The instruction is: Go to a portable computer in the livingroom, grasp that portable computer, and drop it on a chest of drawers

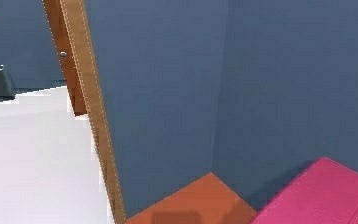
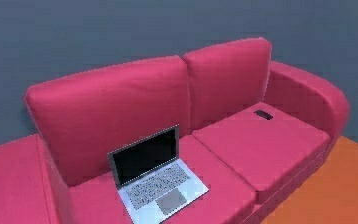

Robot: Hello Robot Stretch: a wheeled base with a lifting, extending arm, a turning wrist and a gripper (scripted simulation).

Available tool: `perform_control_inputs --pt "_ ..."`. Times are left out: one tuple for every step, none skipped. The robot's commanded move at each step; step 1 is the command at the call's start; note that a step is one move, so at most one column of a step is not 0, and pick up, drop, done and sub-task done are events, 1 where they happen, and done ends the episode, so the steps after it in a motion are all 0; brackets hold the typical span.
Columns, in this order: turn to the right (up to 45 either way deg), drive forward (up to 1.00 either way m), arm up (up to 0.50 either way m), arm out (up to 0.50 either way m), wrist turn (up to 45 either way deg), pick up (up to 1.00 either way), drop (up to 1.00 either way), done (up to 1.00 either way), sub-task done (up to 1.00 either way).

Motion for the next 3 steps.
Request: perform_control_inputs --pt "0.0 0.0 0.1 0.0 0.0 0.0 0.0 0.0 0.0" --pt "0.0 0.0 0.0 0.2 0.0 0.0 0.0 0.0 0.0" --pt "0.0 0.0 0.0 0.0 45.0 0.0 0.0 0.0 0.0"
